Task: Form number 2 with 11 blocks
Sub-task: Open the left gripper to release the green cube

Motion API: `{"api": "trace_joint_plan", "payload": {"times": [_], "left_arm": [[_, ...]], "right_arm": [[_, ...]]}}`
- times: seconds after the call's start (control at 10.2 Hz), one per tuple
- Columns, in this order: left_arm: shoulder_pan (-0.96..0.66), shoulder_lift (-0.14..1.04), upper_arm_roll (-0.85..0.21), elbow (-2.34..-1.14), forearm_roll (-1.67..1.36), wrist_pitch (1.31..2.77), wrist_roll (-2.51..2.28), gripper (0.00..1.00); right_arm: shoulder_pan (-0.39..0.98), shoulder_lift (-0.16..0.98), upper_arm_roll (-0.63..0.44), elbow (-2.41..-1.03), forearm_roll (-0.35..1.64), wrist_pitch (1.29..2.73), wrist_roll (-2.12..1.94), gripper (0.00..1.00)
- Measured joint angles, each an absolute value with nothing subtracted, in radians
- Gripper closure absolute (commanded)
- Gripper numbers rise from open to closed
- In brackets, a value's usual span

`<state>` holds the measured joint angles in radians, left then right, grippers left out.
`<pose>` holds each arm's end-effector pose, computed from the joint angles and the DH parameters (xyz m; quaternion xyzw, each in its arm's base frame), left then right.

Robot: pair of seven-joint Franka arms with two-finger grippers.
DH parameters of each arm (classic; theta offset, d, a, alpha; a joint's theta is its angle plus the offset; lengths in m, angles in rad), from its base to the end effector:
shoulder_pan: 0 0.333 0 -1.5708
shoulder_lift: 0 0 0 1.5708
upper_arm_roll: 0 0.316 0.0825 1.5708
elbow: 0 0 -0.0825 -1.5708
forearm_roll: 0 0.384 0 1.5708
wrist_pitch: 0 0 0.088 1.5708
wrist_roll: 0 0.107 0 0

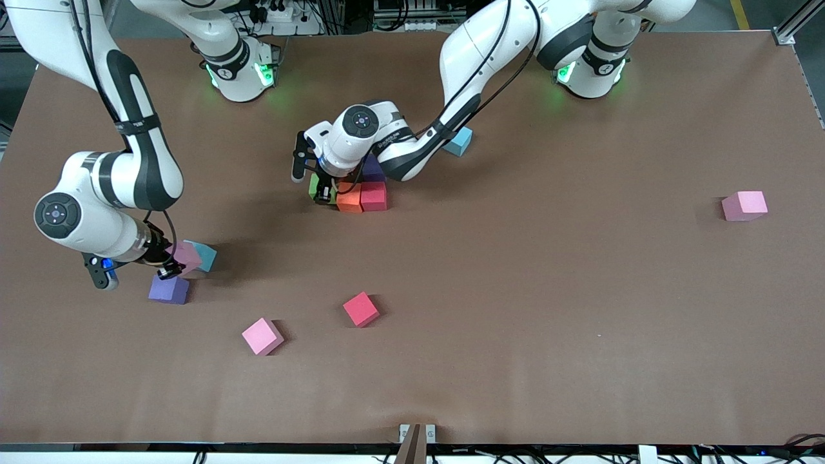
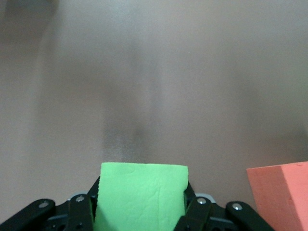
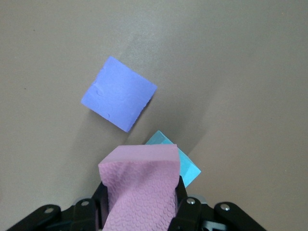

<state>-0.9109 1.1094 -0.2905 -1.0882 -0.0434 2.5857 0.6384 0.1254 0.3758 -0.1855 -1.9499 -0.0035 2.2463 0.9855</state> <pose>0.3734 -0.7125 0.1941 0.6773 -0.6944 0.1651 0.1783 0.6076 -0.0323 0.2837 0.8684 -0.4933 -0.0169 0.0480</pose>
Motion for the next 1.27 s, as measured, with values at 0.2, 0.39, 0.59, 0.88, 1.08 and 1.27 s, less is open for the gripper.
{"api": "trace_joint_plan", "payload": {"times": [0.2,0.39,0.59,0.88,1.08,1.27], "left_arm": [[-0.911,1.118,-0.290,-1.089,-0.043,2.606,0.639,1.00],[-0.911,1.122,-0.290,-1.089,-0.043,2.609,0.639,1.00],[-0.911,1.122,-0.290,-1.089,-0.043,2.609,0.639,1.00],[-0.911,1.123,-0.288,-1.089,-0.043,2.609,0.639,1.00],[-0.911,1.124,-0.285,-1.089,-0.043,2.609,0.639,1.00],[-0.911,1.125,-0.285,-1.089,-0.043,2.609,0.639,1.00]], "right_arm": [[0.117,0.379,-0.187,-1.947,-0.003,2.246,0.964,1.00],[0.107,0.385,-0.188,-1.940,-0.003,2.248,0.957,1.00],[0.107,0.400,-0.187,-1.923,-0.003,2.248,0.956,1.00],[0.108,0.409,-0.185,-1.921,-0.003,2.248,0.956,1.00],[0.108,0.410,-0.185,-1.921,-0.003,2.248,0.956,1.00],[0.110,0.415,-0.182,-1.921,-0.003,2.248,0.956,1.00]]}}
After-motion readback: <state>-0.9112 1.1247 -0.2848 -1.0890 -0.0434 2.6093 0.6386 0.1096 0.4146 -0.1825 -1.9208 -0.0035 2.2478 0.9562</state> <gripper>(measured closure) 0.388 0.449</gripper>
